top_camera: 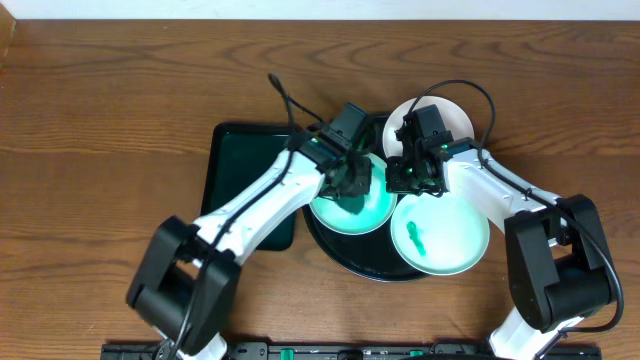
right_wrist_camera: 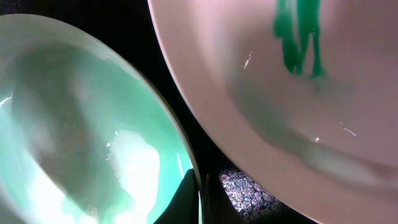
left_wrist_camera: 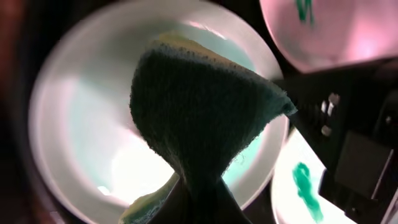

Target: Clean dirty plates on tray and stack at the side

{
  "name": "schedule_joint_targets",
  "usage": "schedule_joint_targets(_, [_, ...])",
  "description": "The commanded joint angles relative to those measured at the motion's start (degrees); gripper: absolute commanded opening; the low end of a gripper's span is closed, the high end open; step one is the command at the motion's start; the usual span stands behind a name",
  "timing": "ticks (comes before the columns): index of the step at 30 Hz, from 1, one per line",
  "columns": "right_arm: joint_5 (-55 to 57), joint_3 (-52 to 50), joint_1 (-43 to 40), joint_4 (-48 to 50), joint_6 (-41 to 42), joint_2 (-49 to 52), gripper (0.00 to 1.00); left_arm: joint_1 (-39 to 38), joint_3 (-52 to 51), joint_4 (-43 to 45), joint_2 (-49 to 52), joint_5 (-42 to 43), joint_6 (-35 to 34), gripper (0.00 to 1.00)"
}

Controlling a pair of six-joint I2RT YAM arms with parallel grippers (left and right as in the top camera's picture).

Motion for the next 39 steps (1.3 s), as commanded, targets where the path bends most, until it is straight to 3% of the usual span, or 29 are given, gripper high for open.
schedule_joint_targets(1, [-1.5,-0.2,0.5,0.2,0.0,0.1,0.01,0.3,0.2,-1.8,0.2,-9.6,-0.1,0.08])
schedule_joint_targets(6, [-1.5,-0.2,0.5,0.2,0.0,0.1,0.01,0.3,-1.0,-2.7,0.4,-14.5,-0.1,0.08])
schedule_joint_targets(23, [-1.5,-0.2,0.5,0.2,0.0,0.1,0.01,0.3,-7.1,3.7,5.4,-14.5,-2.4,0.07])
schedule_joint_targets(26, [-1.5,-0.2,0.5,0.2,0.0,0.1,0.01,0.3,-7.1,3.8,7.4,-10.6,-2.5,0.08])
schedule_joint_targets(35, [-1.5,-0.2,0.5,0.2,0.0,0.1,0.01,0.3,-7.1,7.5,8.7,14.2,-2.5,0.08])
schedule_joint_targets(39, [-1.5,-0.2,0.5,0.2,0.0,0.1,0.01,0.3,-7.1,11.0,8.7,20.2,-3.0,0.07])
